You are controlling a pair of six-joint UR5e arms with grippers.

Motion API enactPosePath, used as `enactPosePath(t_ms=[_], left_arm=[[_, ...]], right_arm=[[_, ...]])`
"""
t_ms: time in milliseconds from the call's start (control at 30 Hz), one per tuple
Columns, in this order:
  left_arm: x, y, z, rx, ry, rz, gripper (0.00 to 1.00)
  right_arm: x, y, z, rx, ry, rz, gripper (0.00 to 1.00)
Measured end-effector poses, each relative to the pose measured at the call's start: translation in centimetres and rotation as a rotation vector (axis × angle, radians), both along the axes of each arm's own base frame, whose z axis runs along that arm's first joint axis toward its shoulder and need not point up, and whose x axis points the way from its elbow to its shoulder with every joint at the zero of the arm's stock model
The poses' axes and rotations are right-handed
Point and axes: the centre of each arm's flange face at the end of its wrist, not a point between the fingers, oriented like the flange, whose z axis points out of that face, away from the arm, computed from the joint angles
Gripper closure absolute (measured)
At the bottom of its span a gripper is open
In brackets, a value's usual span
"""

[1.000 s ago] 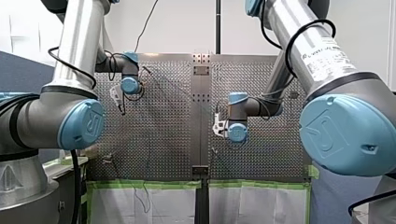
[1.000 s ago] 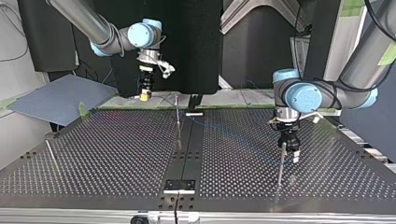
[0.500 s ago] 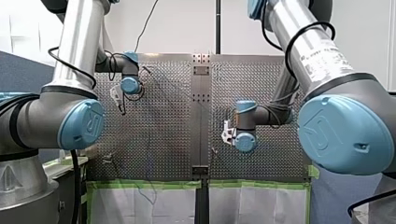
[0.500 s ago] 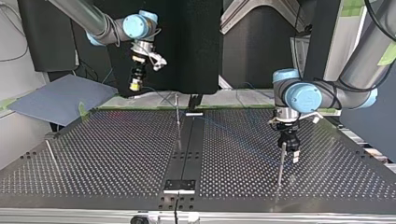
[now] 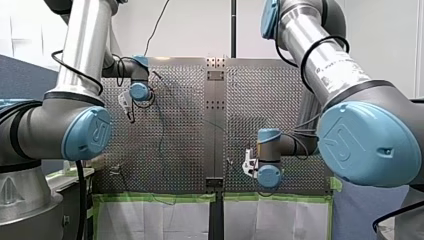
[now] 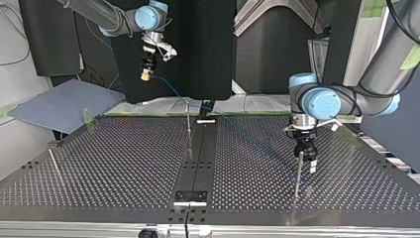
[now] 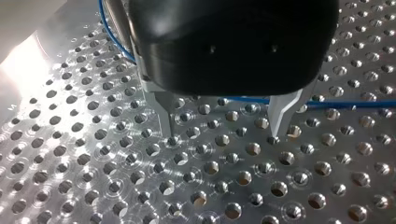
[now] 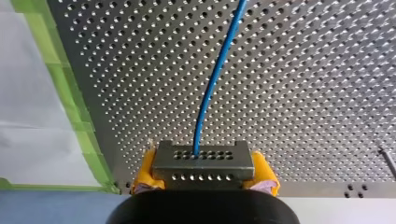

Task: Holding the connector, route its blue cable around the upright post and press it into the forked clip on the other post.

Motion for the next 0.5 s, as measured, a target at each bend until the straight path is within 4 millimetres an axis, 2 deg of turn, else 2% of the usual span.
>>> enactPosePath(t_ms=[267,500], left_arm=[[-0.1,-0.4,0.0,0.000,0.003,-0.009,0.01],[-0.2,-0.7,0.0,0.001,0.007,-0.015,0.01]], right_arm=[[-0.3,0.1,-2.7,-0.005,0.000,-0.008,0.81],[0.2,-1.5,-4.3,-0.042,-0.033,-0.022,0.81]])
